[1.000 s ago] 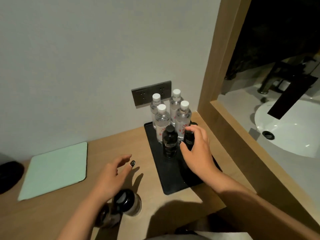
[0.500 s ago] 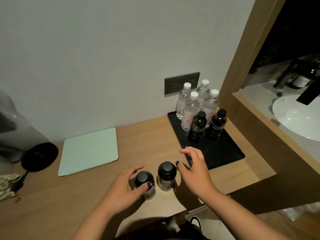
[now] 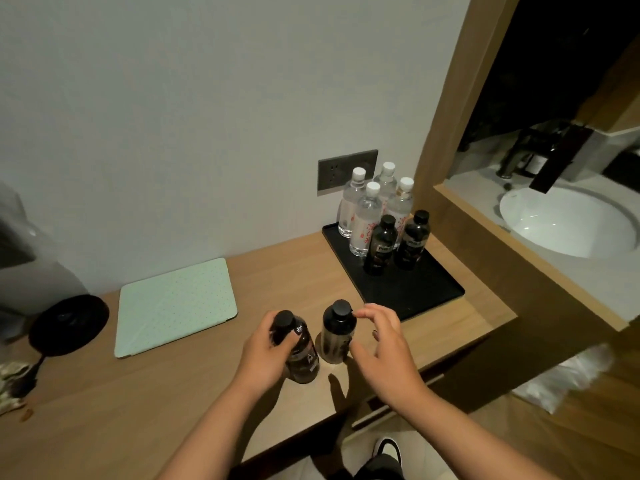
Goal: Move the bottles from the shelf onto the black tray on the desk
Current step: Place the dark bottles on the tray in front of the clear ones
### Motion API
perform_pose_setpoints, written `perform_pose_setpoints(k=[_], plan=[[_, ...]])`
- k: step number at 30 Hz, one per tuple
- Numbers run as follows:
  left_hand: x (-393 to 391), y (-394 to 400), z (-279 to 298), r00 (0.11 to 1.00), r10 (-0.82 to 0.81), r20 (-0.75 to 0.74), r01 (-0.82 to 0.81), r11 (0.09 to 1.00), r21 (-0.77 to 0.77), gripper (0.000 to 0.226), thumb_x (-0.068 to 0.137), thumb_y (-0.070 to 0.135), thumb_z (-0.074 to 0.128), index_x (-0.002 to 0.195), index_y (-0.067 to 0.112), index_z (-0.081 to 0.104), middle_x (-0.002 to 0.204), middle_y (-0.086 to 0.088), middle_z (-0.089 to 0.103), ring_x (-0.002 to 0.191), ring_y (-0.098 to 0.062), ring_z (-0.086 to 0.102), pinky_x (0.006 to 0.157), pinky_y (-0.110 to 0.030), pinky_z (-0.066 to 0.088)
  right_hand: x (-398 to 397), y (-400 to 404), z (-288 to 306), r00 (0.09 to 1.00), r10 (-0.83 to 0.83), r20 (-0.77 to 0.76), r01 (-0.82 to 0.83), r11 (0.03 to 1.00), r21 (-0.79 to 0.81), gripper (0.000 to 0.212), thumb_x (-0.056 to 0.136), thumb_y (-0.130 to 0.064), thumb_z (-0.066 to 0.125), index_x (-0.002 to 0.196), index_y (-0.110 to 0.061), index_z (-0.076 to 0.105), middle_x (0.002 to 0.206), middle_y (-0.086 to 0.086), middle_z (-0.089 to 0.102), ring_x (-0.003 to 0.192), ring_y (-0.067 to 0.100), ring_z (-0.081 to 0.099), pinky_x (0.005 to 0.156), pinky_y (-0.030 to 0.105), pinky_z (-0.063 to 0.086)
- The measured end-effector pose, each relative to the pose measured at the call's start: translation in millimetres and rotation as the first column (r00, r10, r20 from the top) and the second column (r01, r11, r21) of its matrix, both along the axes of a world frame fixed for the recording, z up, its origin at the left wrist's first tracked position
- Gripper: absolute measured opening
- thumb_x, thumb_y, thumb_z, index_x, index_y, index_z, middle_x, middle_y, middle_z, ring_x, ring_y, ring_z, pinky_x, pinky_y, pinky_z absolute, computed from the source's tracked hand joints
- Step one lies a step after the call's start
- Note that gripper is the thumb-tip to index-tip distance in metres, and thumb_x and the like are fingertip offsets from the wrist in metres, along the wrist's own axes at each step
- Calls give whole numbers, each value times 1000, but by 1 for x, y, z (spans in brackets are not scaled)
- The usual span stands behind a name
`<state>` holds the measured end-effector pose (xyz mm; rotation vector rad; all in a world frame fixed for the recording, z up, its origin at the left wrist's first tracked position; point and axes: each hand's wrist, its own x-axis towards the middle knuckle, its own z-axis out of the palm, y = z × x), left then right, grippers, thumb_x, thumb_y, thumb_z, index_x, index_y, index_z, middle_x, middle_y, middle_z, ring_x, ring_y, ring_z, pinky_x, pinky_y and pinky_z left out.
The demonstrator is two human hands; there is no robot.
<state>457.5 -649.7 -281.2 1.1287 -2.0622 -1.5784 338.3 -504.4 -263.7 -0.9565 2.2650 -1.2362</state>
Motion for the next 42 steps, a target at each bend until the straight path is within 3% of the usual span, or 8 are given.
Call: perform_pose_setpoints(k=[10, 17, 22, 26, 28, 32, 37, 42], plan=[[5, -5, 85, 973, 27, -229, -22, 999, 24, 20, 88, 19, 62, 103, 31, 62, 104, 12, 64, 97, -5, 58, 75, -32, 52, 13, -17, 15, 971, 239, 12, -239, 971, 13, 66, 77, -28, 73, 131, -36, 35, 127, -18, 40, 116, -6, 42, 88, 5, 36], [-22, 9, 100, 956, -118, -270, 130, 991, 29, 22, 86, 21, 64, 104, 34, 61, 104, 17, 65, 96, 2, 60, 69, -20, 49, -9, -10, 29, 985, 166, -38, -166, 986, 9, 69, 69, -35, 79, 122, -48, 37, 104, -37, 46, 101, -19, 45, 76, 1, 37], [-43, 14, 59, 958, -47, -282, 117, 964, 238, 36, 90, 26, 57, 124, 36, 51, 111, 22, 58, 100, 4, 56, 80, -23, 51, -30, 11, 17, 999, 40, 15, -41, 997, 59, 59, 66, -33, 81, 115, -36, 50, 106, -20, 58, 99, -4, 54, 81, 11, 44], [-52, 15, 11, 992, -52, -114, 68, 986, 149, 65, 84, 13, 67, 140, 26, 38, 145, 5, 41, 132, -13, 40, 109, -34, 35, -50, 27, 5, 980, -148, 131, 143, 989, 48, 56, 63, -28, 84, 109, -34, 53, 100, -15, 63, 92, -1, 59, 79, 17, 52], [-57, 20, -7, 995, -100, -23, 102, 984, 143, 77, 80, 2, 69, 143, 25, 32, 152, 3, 32, 139, -19, 30, 105, -26, 36, -64, 31, 2, 964, -215, 158, 210, 976, 53, 59, 63, -27, 85, 112, -30, 52, 101, -14, 61, 92, -1, 58, 73, 15, 48], [-69, 34, -27, 997, -81, -7, 81, 981, 177, 73, 73, -14, 67, 133, 17, 38, 131, -4, 45, 111, -14, 51, 53, 0, 40, -96, 35, -5, 938, -306, 160, 299, 952, 72, 64, 64, -25, 85, 119, -21, 53, 107, -6, 62, 98, 11, 60, 79, 24, 51], [-89, 40, -39, 995, 44, 85, -44, 999, -8, 68, 64, 7, 82, 117, 24, 43, 121, -1, 42, 109, -14, 44, 91, -21, 34, -138, 27, -18, 926, -351, 139, 338, 935, 110, 66, 62, -27, 86, 119, -18, 53, 102, -5, 61, 97, 13, 58, 81, 27, 50], [-104, 35, -35, 988, 121, 92, -125, 992, 32, 62, 58, 3, 82, 102, 28, 47, 117, -2, 48, 103, -17, 52, 82, -25, 42, -175, 10, -36, 937, -323, 135, 304, 942, 145, 70, 62, -27, 86, 123, -16, 52, 112, 1, 64, 102, 17, 60, 84, 28, 51]])
